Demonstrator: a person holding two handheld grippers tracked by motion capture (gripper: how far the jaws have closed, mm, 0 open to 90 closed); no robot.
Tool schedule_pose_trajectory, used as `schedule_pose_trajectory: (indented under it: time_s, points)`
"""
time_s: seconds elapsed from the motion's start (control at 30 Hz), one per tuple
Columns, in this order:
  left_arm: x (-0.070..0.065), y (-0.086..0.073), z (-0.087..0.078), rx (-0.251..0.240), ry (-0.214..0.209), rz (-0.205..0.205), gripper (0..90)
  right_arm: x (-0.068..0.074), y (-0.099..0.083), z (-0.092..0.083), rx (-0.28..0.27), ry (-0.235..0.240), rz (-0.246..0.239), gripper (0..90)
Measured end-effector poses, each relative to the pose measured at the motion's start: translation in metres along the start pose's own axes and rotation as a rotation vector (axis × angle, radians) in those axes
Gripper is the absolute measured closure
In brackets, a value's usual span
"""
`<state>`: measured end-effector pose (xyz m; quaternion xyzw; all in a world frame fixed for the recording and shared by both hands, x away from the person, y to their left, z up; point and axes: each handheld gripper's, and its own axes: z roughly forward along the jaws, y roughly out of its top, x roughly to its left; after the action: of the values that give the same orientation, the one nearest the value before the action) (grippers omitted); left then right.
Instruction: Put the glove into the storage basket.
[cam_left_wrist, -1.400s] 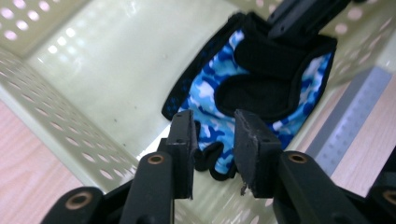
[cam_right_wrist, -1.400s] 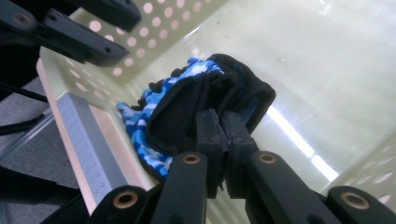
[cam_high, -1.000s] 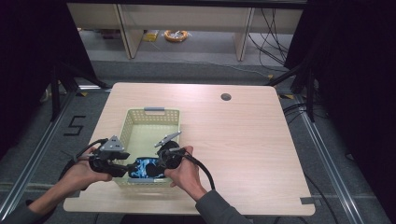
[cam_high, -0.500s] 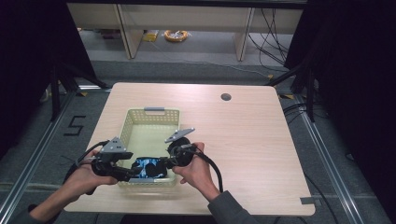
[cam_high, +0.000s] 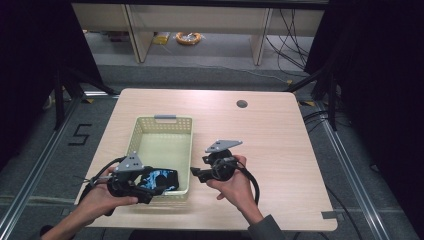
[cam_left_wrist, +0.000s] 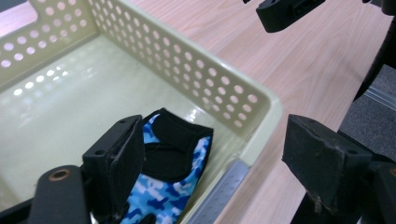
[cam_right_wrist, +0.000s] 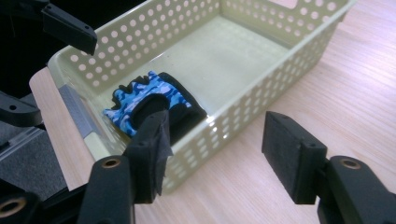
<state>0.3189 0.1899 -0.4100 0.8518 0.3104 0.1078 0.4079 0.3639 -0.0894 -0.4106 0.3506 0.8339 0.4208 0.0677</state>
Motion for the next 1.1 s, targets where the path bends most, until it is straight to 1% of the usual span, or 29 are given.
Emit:
schedule_pose_trajectory:
  time_s: [0.03, 0.07, 0.1, 0.13, 0.17, 0.2, 0.23, 0.3, 0.33, 0.43, 0.47, 0.5, 0.53, 0.57, 0.6, 0.63, 0.7, 0.73, 0.77, 0.8, 0.83, 0.87, 0.9, 0.93, 0.97, 1.0, 1.03, 1.07, 1.1]
  points:
    - [-0.002, 0.000, 0.001, -0.010, -0.008, -0.009, 19.1, -0.001, -0.002, -0.004, -0.002, 0.007, 0.011, 41.4]
    - [-0.006, 0.001, 0.002, -0.024, -0.020, -0.001, 18.8, -0.003, -0.003, -0.007, -0.011, -0.007, -0.007, 41.0]
    - [-0.007, 0.001, 0.002, -0.024, -0.026, 0.002, 18.7, -0.004, -0.006, -0.011, -0.021, 0.005, -0.006, 40.7]
    - [-0.010, 0.001, 0.004, -0.043, -0.033, -0.021, 18.6, -0.005, -0.008, -0.014, -0.024, -0.001, 0.003, 40.4]
    - [-0.010, 0.001, 0.004, -0.037, -0.044, -0.001, 18.4, -0.006, -0.009, -0.016, -0.027, -0.007, -0.005, 40.2]
    - [-0.013, 0.001, 0.006, -0.049, -0.051, -0.019, 17.9, -0.004, -0.011, -0.020, -0.015, -0.017, 0.021, 39.9]
    - [-0.015, 0.001, 0.006, -0.048, -0.051, -0.018, 17.3, -0.006, -0.013, -0.021, -0.029, -0.006, 0.003, 39.7]
    - [-0.020, 0.000, 0.008, -0.058, -0.065, -0.017, 16.4, -0.009, -0.016, -0.026, -0.040, -0.026, -0.024, 39.4]
    - [-0.022, 0.000, 0.009, -0.056, -0.070, -0.016, 16.2, -0.009, -0.019, -0.029, -0.038, -0.029, -0.005, 38.8]
    - [-0.030, -0.001, 0.011, -0.055, -0.095, -0.031, 15.6, -0.009, -0.024, -0.035, -0.042, -0.037, -0.001, 37.9]
    - [-0.031, -0.001, 0.011, -0.058, -0.095, -0.016, 15.5, -0.010, -0.026, -0.037, -0.039, -0.048, 0.005, 37.2]
    - [-0.034, -0.002, 0.012, -0.071, -0.097, -0.019, 15.4, -0.012, -0.029, -0.039, -0.044, -0.049, -0.003, 36.7]
    - [-0.035, -0.002, 0.013, -0.066, -0.099, -0.012, 15.4, -0.011, -0.032, -0.040, -0.047, -0.037, 0.009, 36.3]
    - [-0.037, -0.003, 0.013, -0.071, -0.103, -0.001, 15.4, -0.012, -0.033, -0.041, -0.047, -0.045, 0.005, 36.1]
    - [-0.040, -0.004, 0.015, -0.082, -0.115, -0.017, 15.4, -0.011, -0.036, -0.042, -0.045, -0.045, 0.019, 35.9]
    - [-0.041, -0.004, 0.016, -0.077, -0.110, 0.004, 15.4, -0.014, -0.038, -0.042, -0.058, -0.033, 0.000, 35.8]
    - [-0.045, -0.005, 0.017, -0.073, -0.108, 0.012, 15.4, -0.014, -0.043, -0.045, -0.050, -0.045, 0.018, 35.5]
    - [-0.048, -0.006, 0.018, -0.079, -0.116, 0.019, 15.5, -0.015, -0.046, -0.045, -0.066, -0.053, 0.015, 35.5]
    - [-0.051, -0.006, 0.019, -0.089, -0.127, 0.008, 15.5, -0.014, -0.048, -0.047, -0.059, -0.048, 0.037, 35.4]
    - [-0.054, -0.006, 0.021, -0.099, -0.134, 0.002, 15.5, -0.017, -0.050, -0.047, -0.065, -0.040, 0.019, 35.4]
    - [-0.056, -0.006, 0.022, -0.104, -0.142, -0.005, 15.5, -0.017, -0.052, -0.049, -0.064, -0.049, 0.024, 35.3]
    - [-0.058, -0.006, 0.023, -0.094, -0.141, 0.014, 15.5, -0.017, -0.054, -0.049, -0.069, -0.037, 0.035, 35.3]
    - [-0.059, -0.007, 0.024, -0.089, -0.146, 0.019, 15.5, -0.020, -0.056, -0.050, -0.068, -0.039, 0.015, 35.3]
    - [-0.061, -0.007, 0.026, -0.097, -0.152, 0.020, 15.5, -0.019, -0.058, -0.051, -0.060, -0.043, 0.043, 35.1]
    - [-0.063, -0.008, 0.027, -0.100, -0.151, 0.015, 15.5, -0.020, -0.060, -0.053, -0.066, -0.069, 0.033, 34.9]
    - [-0.065, -0.010, 0.030, -0.106, -0.155, 0.011, 15.5, -0.020, -0.062, -0.053, -0.068, -0.060, 0.049, 34.9]
    - [-0.066, -0.010, 0.030, -0.103, -0.153, 0.023, 15.5, -0.022, -0.064, -0.054, -0.063, -0.066, 0.038, 34.8]
    - [-0.068, -0.012, 0.033, -0.112, -0.169, 0.006, 15.5, -0.023, -0.065, -0.055, -0.060, -0.068, 0.038, 34.8]
    - [-0.069, -0.013, 0.033, -0.113, -0.170, 0.006, 15.5, -0.024, -0.067, -0.055, -0.072, -0.056, 0.043, 34.6]
